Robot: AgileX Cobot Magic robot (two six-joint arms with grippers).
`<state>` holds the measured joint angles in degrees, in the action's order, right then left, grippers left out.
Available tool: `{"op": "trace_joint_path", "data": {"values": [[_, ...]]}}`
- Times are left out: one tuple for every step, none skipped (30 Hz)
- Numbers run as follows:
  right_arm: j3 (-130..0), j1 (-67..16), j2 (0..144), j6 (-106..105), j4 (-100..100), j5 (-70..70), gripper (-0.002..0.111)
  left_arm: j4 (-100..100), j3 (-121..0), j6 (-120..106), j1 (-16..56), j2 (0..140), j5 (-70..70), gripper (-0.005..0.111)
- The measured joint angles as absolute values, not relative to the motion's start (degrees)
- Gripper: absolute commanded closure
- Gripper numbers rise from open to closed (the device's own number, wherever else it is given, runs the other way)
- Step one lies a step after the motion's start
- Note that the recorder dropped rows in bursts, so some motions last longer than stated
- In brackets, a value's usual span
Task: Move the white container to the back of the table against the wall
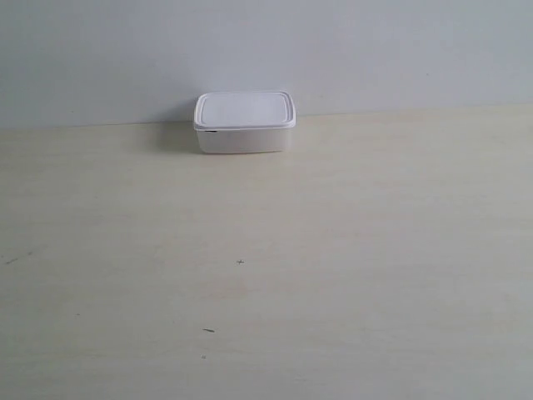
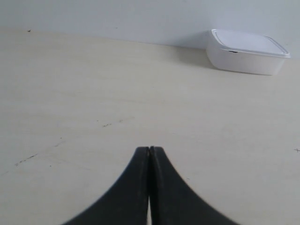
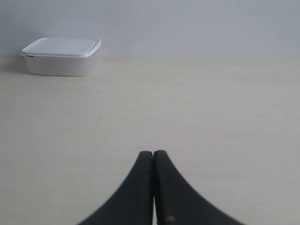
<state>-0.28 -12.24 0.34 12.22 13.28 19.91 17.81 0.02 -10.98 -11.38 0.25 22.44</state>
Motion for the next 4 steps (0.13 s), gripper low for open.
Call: {"op": "trace_joint_path", "data": {"values": [[-0.28, -12.24, 0.34, 12.22, 13.28, 19.91, 0.108, 17.81, 0.02, -10.98, -11.38, 0.25, 22.44, 0.107], [-0.28, -12.24, 0.34, 12.22, 13.28, 19.91, 0.108, 17.81, 0.02, -10.98, -11.38, 0.25, 22.44, 0.107], [-0.28, -12.24, 0.34, 12.22, 13.28, 19.91, 0.108, 17.81, 0.02, -10.98, -11.38, 0.25, 22.44, 0.107], [-0.28, -12.24, 0.34, 12.22, 13.28, 19.91, 0.108, 17.81, 0.02, -10.98, -11.38, 0.25, 22.44, 0.107]]}}
